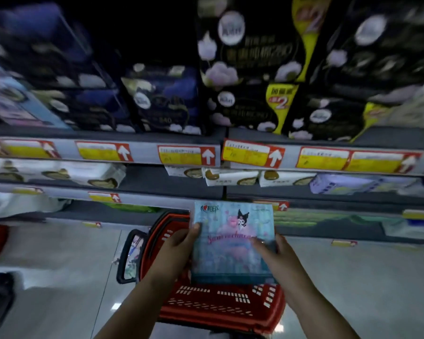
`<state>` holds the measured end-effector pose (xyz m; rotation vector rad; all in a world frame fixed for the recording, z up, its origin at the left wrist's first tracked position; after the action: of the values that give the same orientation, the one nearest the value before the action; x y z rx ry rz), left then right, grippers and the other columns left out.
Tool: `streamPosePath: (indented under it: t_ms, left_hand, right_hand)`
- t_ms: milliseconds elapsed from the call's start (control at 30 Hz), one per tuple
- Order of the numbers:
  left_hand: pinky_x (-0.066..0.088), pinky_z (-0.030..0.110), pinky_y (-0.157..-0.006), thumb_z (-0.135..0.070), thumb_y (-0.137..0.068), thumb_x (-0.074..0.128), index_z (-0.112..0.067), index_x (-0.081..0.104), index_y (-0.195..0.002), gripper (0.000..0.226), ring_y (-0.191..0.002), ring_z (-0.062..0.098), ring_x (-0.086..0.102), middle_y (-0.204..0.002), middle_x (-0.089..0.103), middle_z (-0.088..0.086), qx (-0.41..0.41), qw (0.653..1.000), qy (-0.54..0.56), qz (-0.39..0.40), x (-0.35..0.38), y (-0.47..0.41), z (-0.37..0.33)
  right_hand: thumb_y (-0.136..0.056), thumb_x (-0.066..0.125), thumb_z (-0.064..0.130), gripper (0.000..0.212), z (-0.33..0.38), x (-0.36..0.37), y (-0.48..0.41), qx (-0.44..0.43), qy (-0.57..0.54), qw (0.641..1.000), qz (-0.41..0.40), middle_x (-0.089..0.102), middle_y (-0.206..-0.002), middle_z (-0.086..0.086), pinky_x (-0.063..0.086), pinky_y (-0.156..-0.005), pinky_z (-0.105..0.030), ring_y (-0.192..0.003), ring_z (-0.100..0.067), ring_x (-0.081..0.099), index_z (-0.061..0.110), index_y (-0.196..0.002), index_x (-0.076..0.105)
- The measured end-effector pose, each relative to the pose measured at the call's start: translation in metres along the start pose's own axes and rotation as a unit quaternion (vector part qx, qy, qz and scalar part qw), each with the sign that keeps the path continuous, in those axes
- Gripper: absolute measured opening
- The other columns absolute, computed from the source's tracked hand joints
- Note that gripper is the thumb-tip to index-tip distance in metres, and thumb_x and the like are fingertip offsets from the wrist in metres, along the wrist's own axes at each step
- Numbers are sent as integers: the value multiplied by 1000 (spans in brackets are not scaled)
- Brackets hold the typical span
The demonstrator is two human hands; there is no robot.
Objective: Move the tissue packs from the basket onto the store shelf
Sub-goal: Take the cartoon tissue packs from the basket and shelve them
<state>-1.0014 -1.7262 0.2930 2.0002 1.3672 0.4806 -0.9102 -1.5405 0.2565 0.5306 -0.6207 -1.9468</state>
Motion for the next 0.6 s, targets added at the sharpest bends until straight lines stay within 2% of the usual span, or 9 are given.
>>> streamPosePath:
  t_ms: [67, 133, 233, 333, 500, 600]
  left_hand:
    - [56, 48, -85, -54, -79, 58, -17, 70, -96, 43, -84, 23, 73, -89, 77, 4, 6, 1000, 5, -12, 3, 22, -20]
    - [56, 47, -85, -56, -78, 62, -22, 71, -89, 37, -84, 25, 73, -87, 77, 3, 15, 999, 26, -16, 4, 43, -41]
    - [52, 51, -92, -75, -55, 70, -28, 75, -92, 60, -94, 27, 71, -98, 76, 4, 39, 998, 37, -19, 0, 68, -69]
    - [52, 53, -91, -72, -58, 72, -29, 74, -97, 58, -94, 30, 71, -100, 75, 6, 50, 998, 48, -5, -3, 89, -95]
    - [54, 51, -88, -51, -76, 65, -14, 72, -101, 45, -89, 30, 72, -95, 76, 11, 70, 996, 45, 24, -12, 127, -139]
    - [57, 39, -73, -44, -84, 62, -15, 69, -98, 34, -81, 26, 74, -85, 77, 5, 97, 994, 54, 23, -15, 150, -163]
  right_hand:
    - [-86, 66, 29, 19, 26, -7, 21, -18, -7, 1000, -9, 71, -97, 0, 58, -76, -37, -87, -17, 69, 26, -104, 62]
    - [-88, 64, 28, 21, 50, -13, 44, -32, -17, 999, -13, 71, -99, 4, 56, -81, -39, -90, -15, 69, 27, -109, 61]
    - [-88, 63, 32, 24, 83, -20, 77, -56, -20, 998, -12, 71, -105, 7, 52, -91, -46, -97, -14, 68, 30, -112, 60]
    - [-88, 62, 32, 20, 108, -23, 97, -80, -34, 996, -13, 70, -107, 8, 53, -89, -43, -99, -14, 67, 34, -107, 60]
    - [-89, 62, 24, 8, 152, -31, 130, -98, -64, 993, -14, 70, -93, 10, 53, -69, -25, -77, -3, 68, 30, -93, 61]
    - [-88, 63, 20, 12, 180, -38, 151, -102, -88, 991, -7, 72, -86, 8, 52, -56, -20, -67, -5, 70, 26, -98, 62]
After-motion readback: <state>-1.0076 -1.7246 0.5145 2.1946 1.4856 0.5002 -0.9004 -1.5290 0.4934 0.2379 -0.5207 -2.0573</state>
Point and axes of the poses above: each hand's wrist, its own y-axis away from the middle knuckle, its own x-axis out of the palm, z = x × y, the point moved 1 cm from there along -y, towards the middle knuckle
